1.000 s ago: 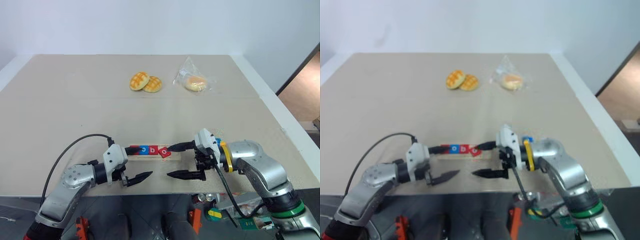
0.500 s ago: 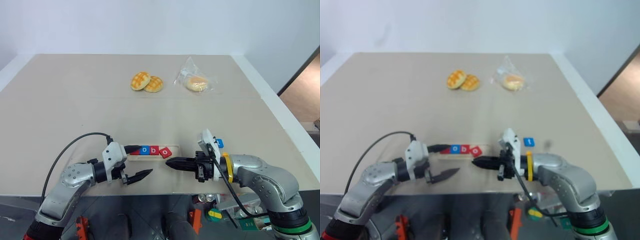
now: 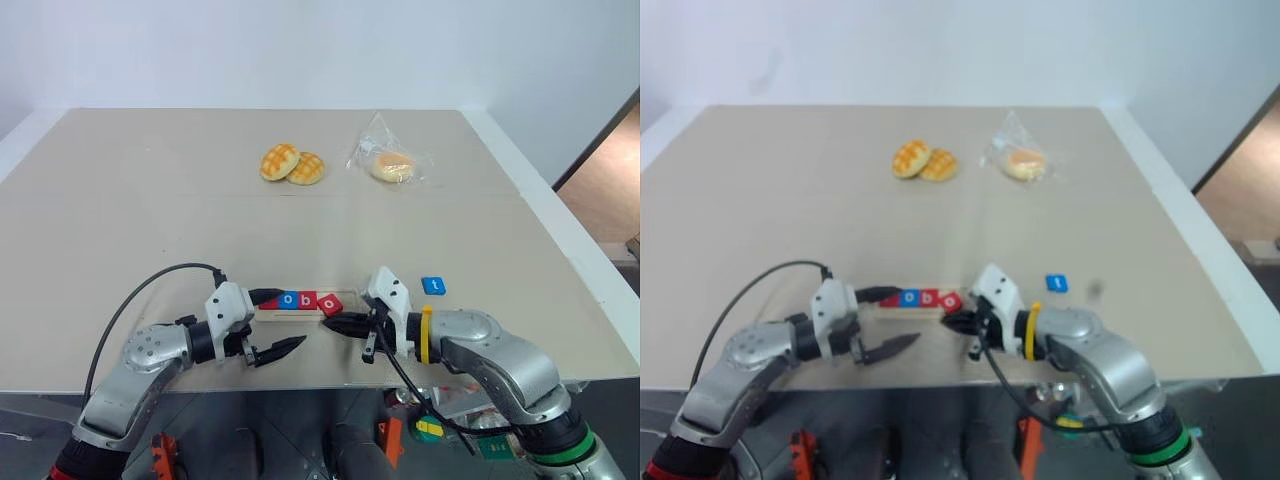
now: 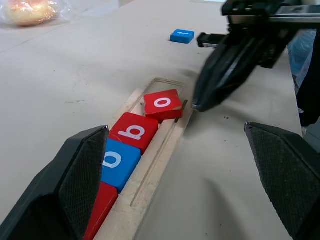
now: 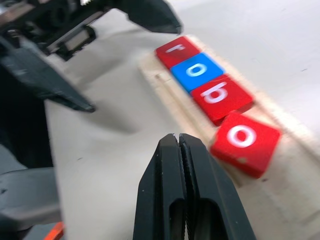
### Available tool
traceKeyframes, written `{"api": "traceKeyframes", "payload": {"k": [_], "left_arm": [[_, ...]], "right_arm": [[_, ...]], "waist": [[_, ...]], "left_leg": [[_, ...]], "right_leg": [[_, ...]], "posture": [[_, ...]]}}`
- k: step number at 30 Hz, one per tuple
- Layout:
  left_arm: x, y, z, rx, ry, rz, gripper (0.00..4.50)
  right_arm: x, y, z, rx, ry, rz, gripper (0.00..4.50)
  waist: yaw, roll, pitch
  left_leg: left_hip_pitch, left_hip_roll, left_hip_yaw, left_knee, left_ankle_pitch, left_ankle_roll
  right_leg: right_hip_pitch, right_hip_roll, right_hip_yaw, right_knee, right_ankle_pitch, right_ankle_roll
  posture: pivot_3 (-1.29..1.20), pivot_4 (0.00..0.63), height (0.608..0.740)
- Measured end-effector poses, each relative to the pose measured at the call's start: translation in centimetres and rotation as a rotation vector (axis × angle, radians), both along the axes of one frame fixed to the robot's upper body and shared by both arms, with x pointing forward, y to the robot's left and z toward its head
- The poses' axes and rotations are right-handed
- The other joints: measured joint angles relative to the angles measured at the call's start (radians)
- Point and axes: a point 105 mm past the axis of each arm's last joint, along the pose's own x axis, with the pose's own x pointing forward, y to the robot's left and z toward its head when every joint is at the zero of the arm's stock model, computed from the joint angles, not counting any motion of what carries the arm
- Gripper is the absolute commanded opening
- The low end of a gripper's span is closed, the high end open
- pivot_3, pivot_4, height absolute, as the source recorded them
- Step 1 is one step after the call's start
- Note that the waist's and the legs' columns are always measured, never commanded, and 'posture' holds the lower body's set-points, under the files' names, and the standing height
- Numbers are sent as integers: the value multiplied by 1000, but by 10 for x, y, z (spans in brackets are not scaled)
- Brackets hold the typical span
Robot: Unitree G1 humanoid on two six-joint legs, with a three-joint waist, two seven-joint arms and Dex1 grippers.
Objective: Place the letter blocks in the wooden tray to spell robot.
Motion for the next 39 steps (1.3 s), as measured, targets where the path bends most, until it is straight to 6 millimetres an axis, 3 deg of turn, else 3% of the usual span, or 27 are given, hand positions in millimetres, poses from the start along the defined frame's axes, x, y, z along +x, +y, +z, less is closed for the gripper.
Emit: {"api": "traceKeyframes", "payload": {"k": [8,31,39], "left_arm": [[0,0,0,1,-1,1,4500],[0,0,-3,2,7,13,4500],[-1,-1,-4,3,10,13,4500]], "right_arm": [[4,-2,-9,-42,-7,-18,38],[15,2,-6,-47,-56,-6,38],[28,-16,27,2,-124,-93,38]], "waist": [[0,0,0],[0,0,0],[0,0,0]], "left_leg": [[0,0,0,0,0,0],[0,0,0,0,0,0],[0,0,0,0,0,0]], "right_leg": [[0,0,0,0,0,0],[0,0,0,0,0,0],[0,0,0,0,0,0]], "posture": [[0,150,740],[0,150,740],[0,150,740]]}}
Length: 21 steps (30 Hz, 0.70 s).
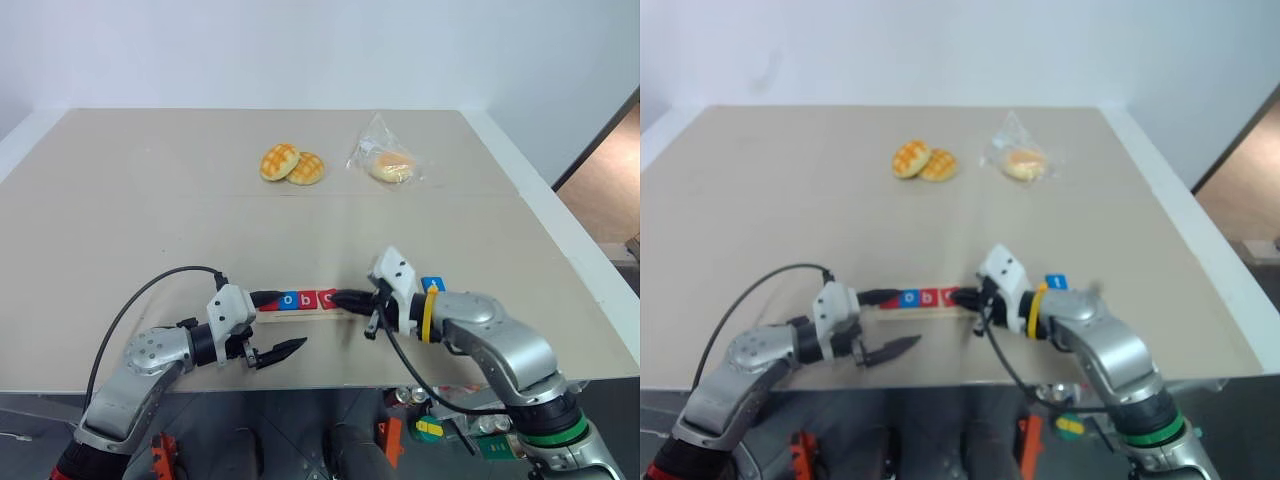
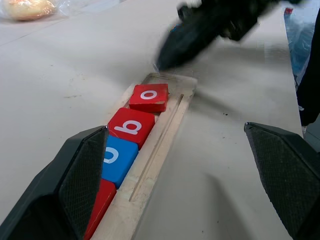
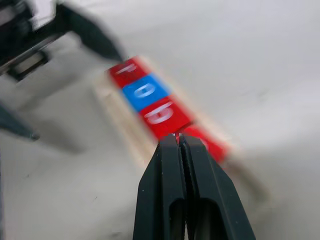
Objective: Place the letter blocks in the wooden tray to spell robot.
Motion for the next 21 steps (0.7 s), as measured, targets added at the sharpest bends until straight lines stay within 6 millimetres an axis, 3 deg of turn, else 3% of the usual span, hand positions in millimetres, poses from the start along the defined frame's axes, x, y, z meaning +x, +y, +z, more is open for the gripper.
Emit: {"api": "traceKeyframes", "payload": {"k": [7,21], "left_arm": [[0,-1,0,0,1,-3,4500],[0,-2,0,0,1,-4,4500]], "right_arm": [[8,-11,-10,-31,21,-45,38],[3,-4,-27,-80,17,-10,38]], "waist": [[0,0,0],[0,0,0]], "left_leg": [[0,0,0,0,0,0],[0,0,0,0,0,0]], "right_leg": [[0,0,0,0,0,0],[0,0,0,0,0,0]], "posture": [[0,150,740],[0,150,740]]}}
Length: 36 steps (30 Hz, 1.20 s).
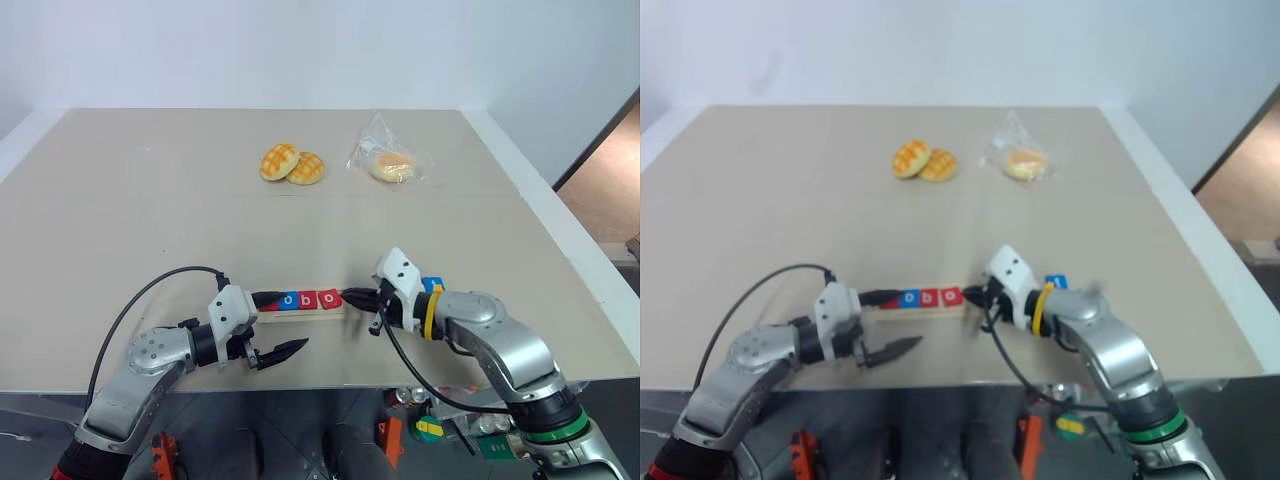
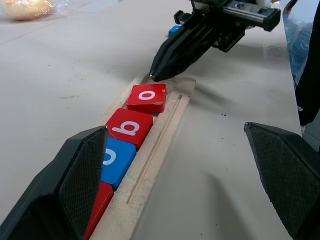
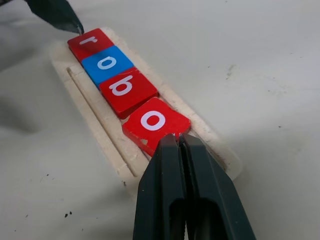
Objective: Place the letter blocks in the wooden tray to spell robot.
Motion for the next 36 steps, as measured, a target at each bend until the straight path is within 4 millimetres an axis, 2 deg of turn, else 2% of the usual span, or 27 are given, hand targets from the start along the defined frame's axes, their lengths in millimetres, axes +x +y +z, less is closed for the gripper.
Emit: {"api": "traceKeyframes", "payload": {"k": [18,23,28,36], "left_arm": [[1,-1,2,0,-7,-2,4500],[1,-1,2,0,-7,-3,4500],[1,-1,2,0,-7,-3,4500],[2,-1,1,1,-6,-3,4500]], "right_arm": [[-1,8,0,37,17,6,38],[9,-3,7,19,-20,-38,38],[13,-11,3,-10,-26,-61,38],[6,-5,-8,-17,-4,-33,38]], "waist": [[0,0,0],[0,0,0],[0,0,0],[0,0,0]], "left_leg": [[0,0,0,0,0,0],[0,0,0,0,0,0],[0,0,0,0,0,0],[0,0,0,0,0,0]], "right_leg": [[0,0,0,0,0,0],[0,0,0,0,0,0],[0,0,0,0,0,0],[0,0,1,0,0,0]], "posture": [[0,150,740],[0,150,740],[0,150,740],[0,150,740]]}}
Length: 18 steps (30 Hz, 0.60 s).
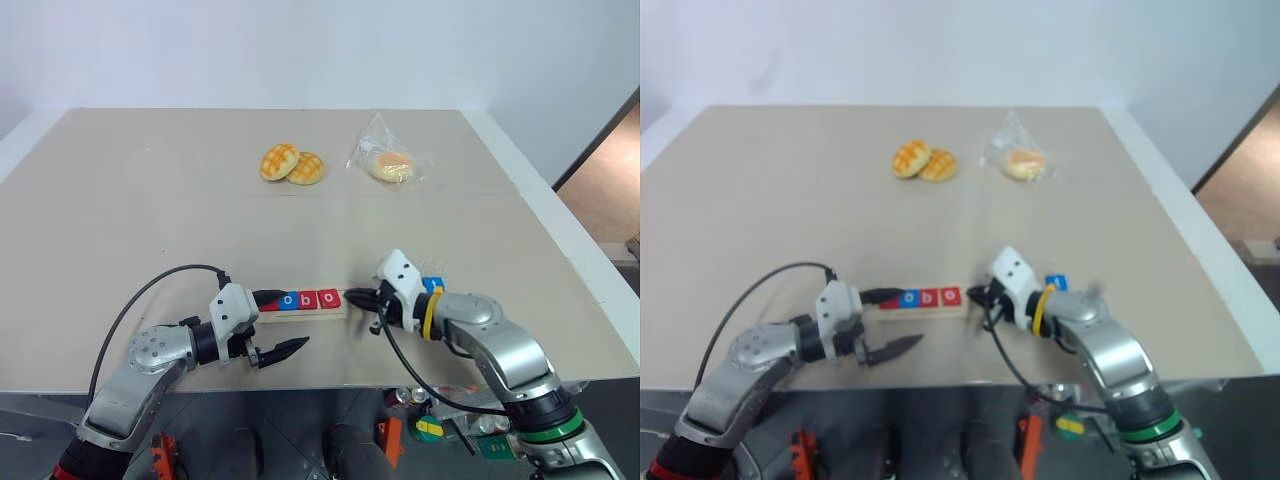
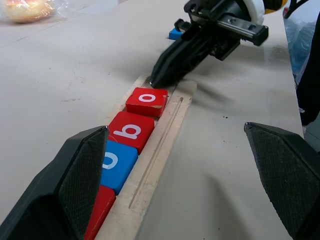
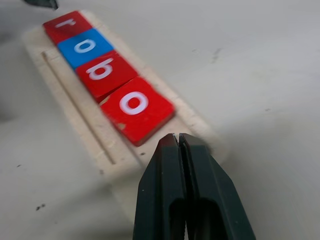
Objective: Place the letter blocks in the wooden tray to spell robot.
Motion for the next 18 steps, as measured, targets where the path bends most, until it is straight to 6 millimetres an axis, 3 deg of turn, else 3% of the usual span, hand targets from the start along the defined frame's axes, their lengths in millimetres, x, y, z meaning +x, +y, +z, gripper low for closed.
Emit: {"api": "traceKeyframes", "payload": {"k": [18], "left_arm": [[2,0,-1,17,-5,3,4500]], "right_arm": [[-6,9,0,0,-1,35,38]], "waist": [[0,0,0]], "left_leg": [[0,0,0,0,0,0]], "right_leg": [[0,0,0,0,0,0]], "posture": [[0,150,740]]}}
